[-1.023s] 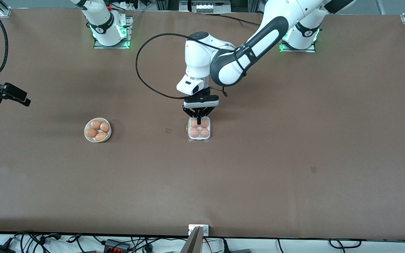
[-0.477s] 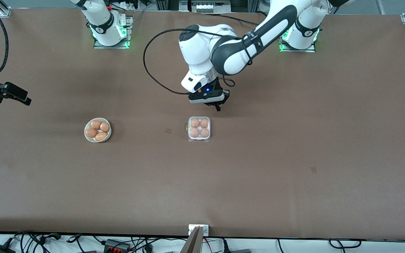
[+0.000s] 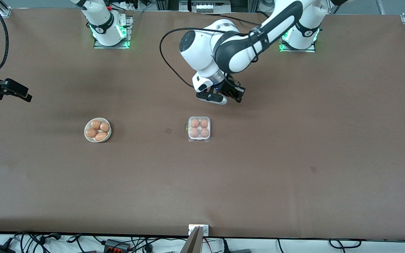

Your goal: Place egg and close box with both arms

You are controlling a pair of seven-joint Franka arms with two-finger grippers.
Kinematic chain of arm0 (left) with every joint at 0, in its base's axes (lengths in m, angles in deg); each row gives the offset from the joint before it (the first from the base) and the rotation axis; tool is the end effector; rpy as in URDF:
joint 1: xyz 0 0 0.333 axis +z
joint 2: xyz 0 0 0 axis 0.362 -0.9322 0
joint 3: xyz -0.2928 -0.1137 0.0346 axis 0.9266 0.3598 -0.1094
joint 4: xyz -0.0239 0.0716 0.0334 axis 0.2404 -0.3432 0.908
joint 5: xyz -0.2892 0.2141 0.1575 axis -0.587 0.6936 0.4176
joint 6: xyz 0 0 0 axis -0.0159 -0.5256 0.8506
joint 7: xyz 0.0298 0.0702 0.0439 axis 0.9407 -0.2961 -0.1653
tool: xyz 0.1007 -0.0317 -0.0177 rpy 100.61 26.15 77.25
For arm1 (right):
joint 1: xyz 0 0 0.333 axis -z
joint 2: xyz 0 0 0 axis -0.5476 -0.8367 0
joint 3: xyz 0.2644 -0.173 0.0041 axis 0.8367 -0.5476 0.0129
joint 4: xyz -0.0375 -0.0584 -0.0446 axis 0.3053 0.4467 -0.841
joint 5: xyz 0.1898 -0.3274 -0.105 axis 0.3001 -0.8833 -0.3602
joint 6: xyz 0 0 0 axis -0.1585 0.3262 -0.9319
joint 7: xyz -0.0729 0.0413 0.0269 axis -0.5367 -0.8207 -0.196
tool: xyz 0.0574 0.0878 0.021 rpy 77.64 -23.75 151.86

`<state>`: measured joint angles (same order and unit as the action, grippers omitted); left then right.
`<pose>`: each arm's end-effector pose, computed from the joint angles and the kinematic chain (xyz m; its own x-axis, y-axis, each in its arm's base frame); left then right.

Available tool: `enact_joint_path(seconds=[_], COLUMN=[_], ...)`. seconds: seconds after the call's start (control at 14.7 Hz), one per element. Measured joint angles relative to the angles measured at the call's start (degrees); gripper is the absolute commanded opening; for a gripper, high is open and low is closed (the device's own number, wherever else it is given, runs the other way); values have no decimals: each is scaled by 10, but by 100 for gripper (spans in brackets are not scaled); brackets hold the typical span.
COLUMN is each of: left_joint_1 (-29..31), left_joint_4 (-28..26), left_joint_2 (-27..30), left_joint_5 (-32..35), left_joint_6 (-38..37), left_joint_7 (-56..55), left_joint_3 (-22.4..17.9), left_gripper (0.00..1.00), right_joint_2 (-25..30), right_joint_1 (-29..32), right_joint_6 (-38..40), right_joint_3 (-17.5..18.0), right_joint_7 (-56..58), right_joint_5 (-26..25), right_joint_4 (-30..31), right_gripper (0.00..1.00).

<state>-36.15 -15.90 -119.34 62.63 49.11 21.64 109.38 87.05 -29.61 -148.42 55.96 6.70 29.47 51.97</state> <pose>0.4672 -0.4478 0.3537 0.8781 -0.4315 -0.2067 -0.4728 -0.7164 -0.5131 0.5730 -0.0468 0.5726 0.9969 -0.0779 0.0091 -0.0777 -0.9968 -0.0205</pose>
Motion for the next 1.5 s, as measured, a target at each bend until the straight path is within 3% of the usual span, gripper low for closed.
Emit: enact_joint_path(seconds=[0.07,0.2,0.27,0.34,0.68,0.82,1.23,1.36,1.5], left_joint_1=[11,42,61,82,199,239,190,152,123], left_joint_4=[14,49,68,87,146,154,135,98,37], left_joint_2=[0,1,1,2,43,77,197,231,273], left_joint_5=[-11,-50,-73,-96,-217,-262,-424,-445,-447], left_joint_6=[-19,-51,-64,-70,-81,-81,-89,-66,-12], left_joint_7=[50,131,156,170,196,234,362,362,350], left_joint_3=[0,0,0,0,-1,-26,-302,-366,-405], left_gripper=[29,75,91,100,100,100,100,100,100], right_joint_2=[3,13,18,21,20,20,20,20,20], right_joint_1=[0,2,2,2,-5,-9,-8,-8,-8], right_joint_6=[-1,-3,-3,-3,-4,-3,-3,-3,-3], right_joint_3=[0,0,0,0,9,11,10,10,10], right_joint_7=[0,0,0,0,1,1,1,1,1], right_joint_5=[0,0,-1,-2,-27,-28,-28,-28,-28], right_joint_4=[5,16,20,22,25,26,26,26,26], right_gripper=[100,100,100,100,100,100,100,100,100])
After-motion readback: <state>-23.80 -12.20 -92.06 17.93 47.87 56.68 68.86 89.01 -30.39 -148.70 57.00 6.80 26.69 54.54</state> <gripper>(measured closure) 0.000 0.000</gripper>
